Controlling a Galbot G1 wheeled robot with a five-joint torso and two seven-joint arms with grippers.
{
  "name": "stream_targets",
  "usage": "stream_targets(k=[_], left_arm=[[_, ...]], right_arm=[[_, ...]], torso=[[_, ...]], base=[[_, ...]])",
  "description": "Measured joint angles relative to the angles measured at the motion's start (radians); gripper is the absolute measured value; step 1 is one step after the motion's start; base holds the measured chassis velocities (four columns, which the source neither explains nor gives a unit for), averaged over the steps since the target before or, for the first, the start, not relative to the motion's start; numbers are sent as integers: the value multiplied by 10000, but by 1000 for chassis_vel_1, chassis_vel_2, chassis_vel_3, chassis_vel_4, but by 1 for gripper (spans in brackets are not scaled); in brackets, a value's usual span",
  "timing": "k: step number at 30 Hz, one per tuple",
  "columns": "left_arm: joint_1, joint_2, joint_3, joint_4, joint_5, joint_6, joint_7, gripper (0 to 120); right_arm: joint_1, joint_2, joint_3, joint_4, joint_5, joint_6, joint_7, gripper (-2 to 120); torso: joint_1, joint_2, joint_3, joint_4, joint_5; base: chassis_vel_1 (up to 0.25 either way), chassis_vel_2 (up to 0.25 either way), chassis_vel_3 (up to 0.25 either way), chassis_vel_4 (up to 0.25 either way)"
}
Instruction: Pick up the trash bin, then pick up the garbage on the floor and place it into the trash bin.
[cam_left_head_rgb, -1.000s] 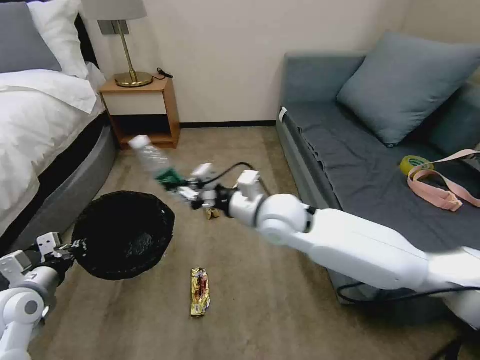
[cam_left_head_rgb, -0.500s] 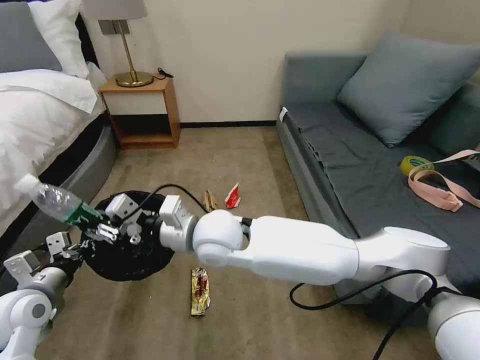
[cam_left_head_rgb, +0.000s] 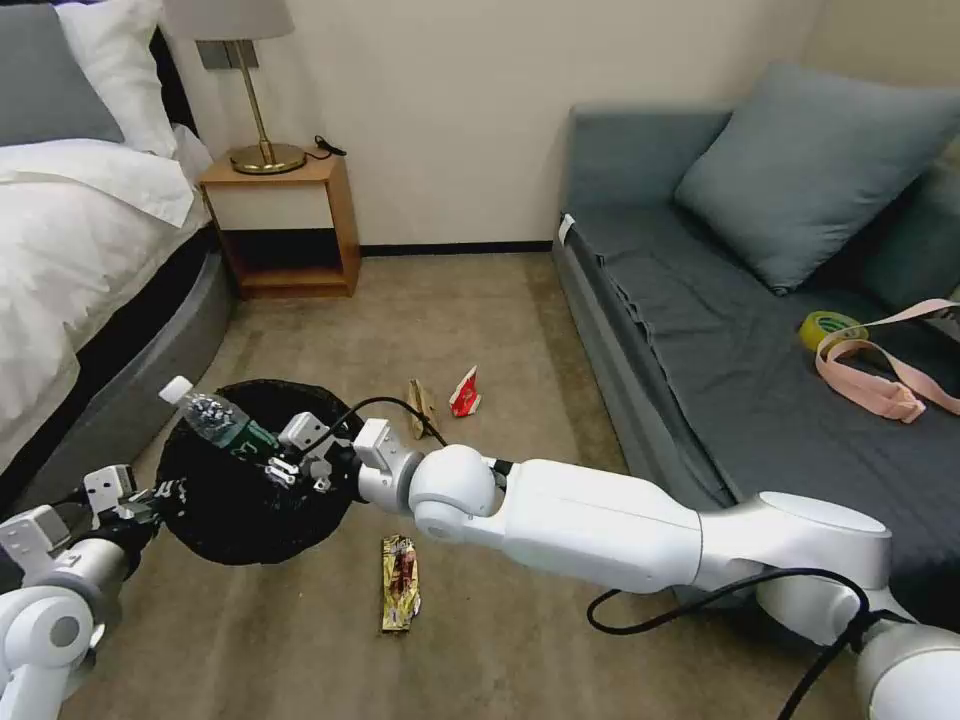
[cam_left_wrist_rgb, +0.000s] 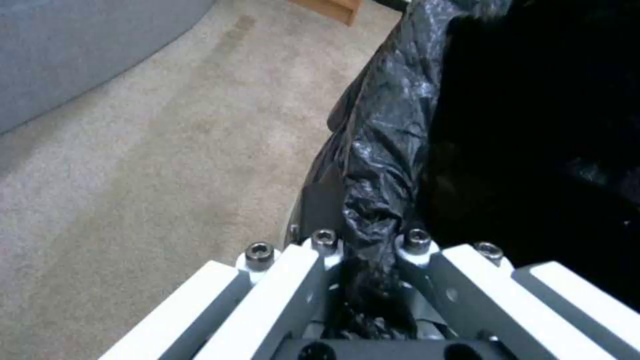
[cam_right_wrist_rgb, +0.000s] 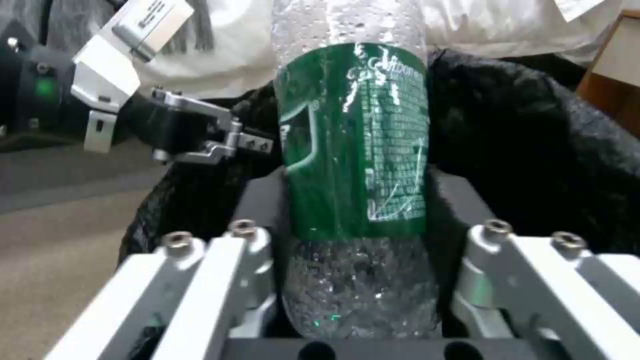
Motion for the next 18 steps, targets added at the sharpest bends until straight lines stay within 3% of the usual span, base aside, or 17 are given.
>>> stream_targets(k=[3,7,11,15,18], left_arm=[[-1,-28,0,-12,-5,4,-18,1],[1,-43,-11,-18,-23,9,-30,1],[-16,-42,-14,-19,-55,16,-47,1],[-51,-34,-16,14,-70,17,-54,1],[-47,-22,-82,69,-67,14,-52,1]], right_arm=[[0,-38,-55,74,-31,-35,20,50],[8,-43,-88,167,-96,-101,108,70],[39,-35,-110,198,-101,-132,124,78],[87,-92,-130,377,-269,-129,201,97],[79,-331,208,731,-617,-104,314,99]], torso=[[0,0,0,0,0],[0,0,0,0,0],[0,0,0,0,0],[0,0,0,2,0],[0,0,0,3,0]], base=[[0,0,0,0],[0,0,0,0],[0,0,0,0],[0,0,0,0],[0,0,0,0]])
